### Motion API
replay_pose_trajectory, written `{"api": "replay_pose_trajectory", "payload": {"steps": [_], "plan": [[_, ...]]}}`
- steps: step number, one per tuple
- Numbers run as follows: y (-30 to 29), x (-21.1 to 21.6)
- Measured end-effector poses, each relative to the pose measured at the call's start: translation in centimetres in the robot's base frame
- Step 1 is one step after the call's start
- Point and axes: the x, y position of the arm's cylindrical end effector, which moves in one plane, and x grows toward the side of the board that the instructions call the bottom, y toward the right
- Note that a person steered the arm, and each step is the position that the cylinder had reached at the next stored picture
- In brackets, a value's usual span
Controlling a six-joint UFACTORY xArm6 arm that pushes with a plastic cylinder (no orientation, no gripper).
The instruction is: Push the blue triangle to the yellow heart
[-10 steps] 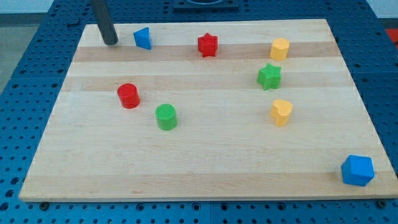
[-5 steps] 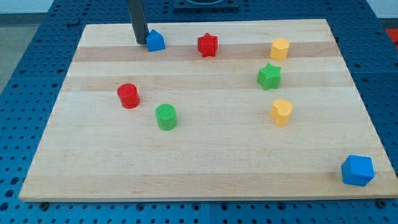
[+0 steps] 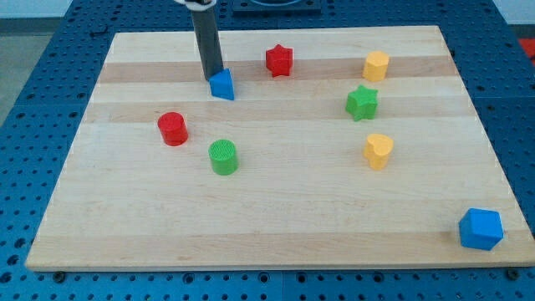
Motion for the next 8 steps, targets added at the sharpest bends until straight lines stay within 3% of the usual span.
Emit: {"api": "replay_pose_trajectory", "payload": {"steps": [2,5,8], "plan": [[4.1,6.2],[10.6,8.1],[19.6,16.6]]}}
